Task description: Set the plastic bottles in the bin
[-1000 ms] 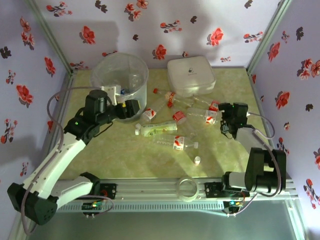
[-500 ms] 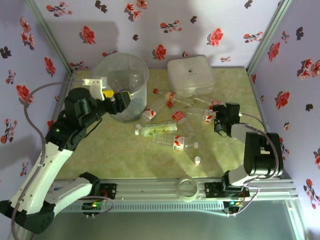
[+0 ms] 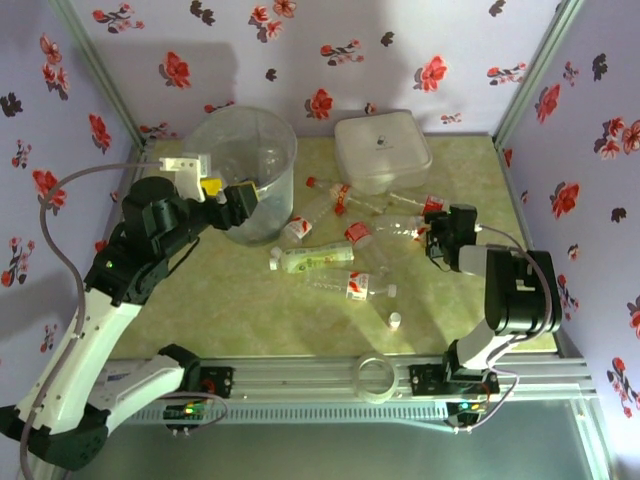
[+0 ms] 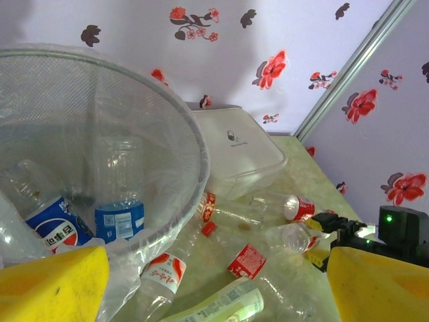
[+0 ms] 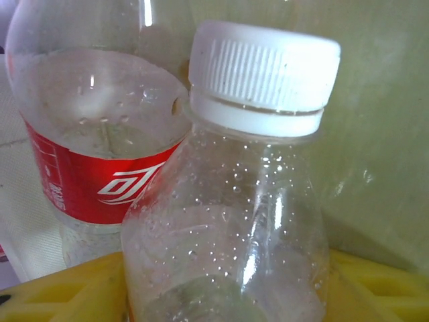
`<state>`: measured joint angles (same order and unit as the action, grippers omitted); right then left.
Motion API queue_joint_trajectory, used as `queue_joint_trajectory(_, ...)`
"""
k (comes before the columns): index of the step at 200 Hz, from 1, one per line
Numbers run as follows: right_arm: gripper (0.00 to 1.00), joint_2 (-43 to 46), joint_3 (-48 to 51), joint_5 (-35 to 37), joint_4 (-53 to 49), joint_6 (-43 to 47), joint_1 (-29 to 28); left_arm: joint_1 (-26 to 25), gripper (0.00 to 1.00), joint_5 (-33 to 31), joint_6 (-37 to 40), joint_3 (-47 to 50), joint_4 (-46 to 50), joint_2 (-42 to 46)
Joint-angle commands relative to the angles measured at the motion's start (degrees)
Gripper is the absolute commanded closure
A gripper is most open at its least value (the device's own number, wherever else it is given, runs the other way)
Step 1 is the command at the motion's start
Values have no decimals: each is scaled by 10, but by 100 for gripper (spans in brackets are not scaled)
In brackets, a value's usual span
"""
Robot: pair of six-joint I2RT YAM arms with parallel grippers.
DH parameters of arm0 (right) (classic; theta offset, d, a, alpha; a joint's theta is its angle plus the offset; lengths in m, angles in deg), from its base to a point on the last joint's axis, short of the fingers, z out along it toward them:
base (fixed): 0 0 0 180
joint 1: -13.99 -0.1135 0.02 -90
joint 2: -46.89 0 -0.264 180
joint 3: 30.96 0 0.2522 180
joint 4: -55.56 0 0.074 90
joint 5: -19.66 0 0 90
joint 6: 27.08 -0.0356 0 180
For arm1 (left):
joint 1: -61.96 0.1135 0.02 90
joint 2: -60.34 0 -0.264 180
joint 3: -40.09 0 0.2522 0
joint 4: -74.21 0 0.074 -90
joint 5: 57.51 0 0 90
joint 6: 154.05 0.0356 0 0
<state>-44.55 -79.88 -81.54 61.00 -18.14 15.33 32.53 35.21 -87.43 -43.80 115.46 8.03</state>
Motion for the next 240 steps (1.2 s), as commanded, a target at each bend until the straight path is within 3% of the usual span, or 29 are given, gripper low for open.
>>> queue_joint_trajectory(1, 36, 49, 6, 3, -27, 13, 7, -4, 15, -7, 10, -15, -11, -14)
queue_joint_trajectory(39, 38, 176, -6, 29, -128, 75, 11, -5, 15, 2, 7, -24, -18, -31)
queue_joint_trajectory(69, 39, 284, -29, 40, -214, 188, 7, -5, 14, 9, 0, -34, -21, -42)
queue_joint_trajectory(112, 40, 389, -58, -61, -238, 340, -2, -8, 14, 80, -24, -53, -39, -79)
queue_joint_trajectory(136, 41, 398, -80, -171, -219, 400, -15, -37, 13, 113, -34, -60, -66, -115)
queue_joint_trajectory(169, 41, 395, -108, -265, -202, 440, -69, -99, 11, 123, -13, -85, -76, -172)
queue_joint_trajectory(206, 41, 390, -115, -328, -127, 433, -118, -152, 6, 149, 15, -105, -60, -223)
queue_joint_trajectory(240, 41, 380, -126, -366, -72, 428, -159, -165, 3, 187, 25, -108, -62, -252)
